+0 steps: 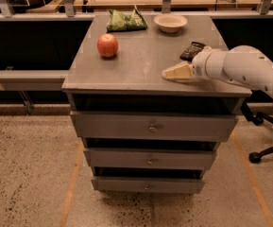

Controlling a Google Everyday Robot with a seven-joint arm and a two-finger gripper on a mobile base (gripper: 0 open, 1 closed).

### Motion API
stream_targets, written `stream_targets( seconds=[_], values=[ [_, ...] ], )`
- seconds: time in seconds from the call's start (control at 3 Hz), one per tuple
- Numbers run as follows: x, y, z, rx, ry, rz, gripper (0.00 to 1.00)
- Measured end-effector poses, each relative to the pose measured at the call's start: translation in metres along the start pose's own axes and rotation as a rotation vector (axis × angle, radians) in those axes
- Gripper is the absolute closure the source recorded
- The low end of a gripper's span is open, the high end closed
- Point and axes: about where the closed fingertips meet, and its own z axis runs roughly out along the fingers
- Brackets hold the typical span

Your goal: Move rxbar chocolate near apple

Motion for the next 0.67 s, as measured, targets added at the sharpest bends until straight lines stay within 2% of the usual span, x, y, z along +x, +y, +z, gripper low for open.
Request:
stream_targets(
  seconds=[0.67],
  values=[
    [-0.0001,0.0000,0.0000,0.000,0.000,0.000,0.00]
  ],
)
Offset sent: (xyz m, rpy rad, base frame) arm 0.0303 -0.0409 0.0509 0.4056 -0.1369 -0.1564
